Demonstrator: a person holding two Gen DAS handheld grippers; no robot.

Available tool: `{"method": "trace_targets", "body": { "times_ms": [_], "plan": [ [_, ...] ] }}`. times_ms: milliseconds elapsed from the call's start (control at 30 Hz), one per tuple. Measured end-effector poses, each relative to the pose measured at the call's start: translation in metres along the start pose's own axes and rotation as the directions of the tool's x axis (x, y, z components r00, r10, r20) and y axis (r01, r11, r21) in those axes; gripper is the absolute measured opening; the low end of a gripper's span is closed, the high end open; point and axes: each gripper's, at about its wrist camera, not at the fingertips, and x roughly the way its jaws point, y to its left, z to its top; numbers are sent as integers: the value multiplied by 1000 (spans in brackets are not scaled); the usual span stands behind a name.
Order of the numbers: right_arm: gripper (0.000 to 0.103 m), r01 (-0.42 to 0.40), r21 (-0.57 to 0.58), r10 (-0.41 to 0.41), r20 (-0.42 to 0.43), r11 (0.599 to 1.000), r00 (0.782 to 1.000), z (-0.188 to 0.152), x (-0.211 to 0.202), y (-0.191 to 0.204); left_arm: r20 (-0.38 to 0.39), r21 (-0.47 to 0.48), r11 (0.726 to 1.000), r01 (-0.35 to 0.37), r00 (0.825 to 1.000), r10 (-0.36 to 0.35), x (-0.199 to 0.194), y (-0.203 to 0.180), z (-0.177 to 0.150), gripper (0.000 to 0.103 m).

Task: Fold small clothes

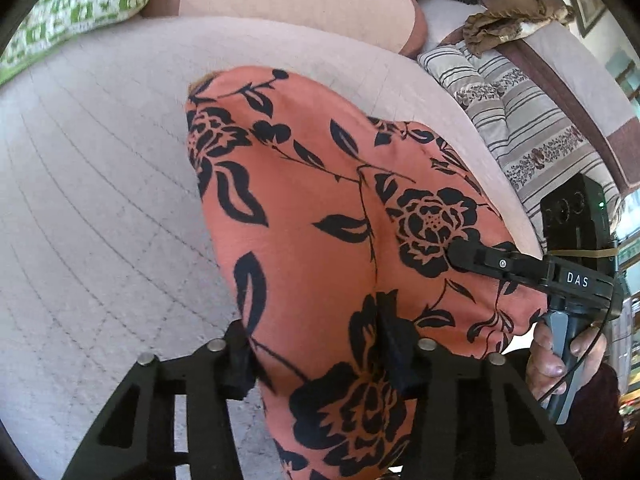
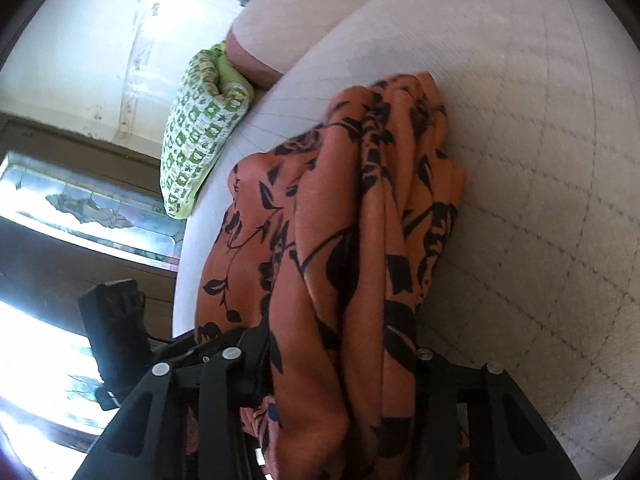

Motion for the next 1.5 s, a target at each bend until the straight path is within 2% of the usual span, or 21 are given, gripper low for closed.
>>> {"method": "trace_targets", "body": {
  "times_ms": [167,300,633,1000,1500],
  "plan": [
    [43,29,-57,-28,26,998,999,-4,-2,17,35,56,995,-85,996,83,-16,-10,-2,47],
    [42,41,-128,-35,47,991,998,-10,-3,34,74,62,989,-137,988,133,-35,-10,1,47],
    [42,-4,-224,28,105,975,994,-17,-2,76,169,39,968,-249,956,240,-84,4,-2,47],
    [42,-27,-264,59,115,964,992,-20,14,114,213,-33,953,-300,930,300,-116,41,-7,47],
    [42,-10,-274,28,61,962,998,-6,49,130,187,-101,946,-308,928,322,-123,70,-9,47]
  ]
}}
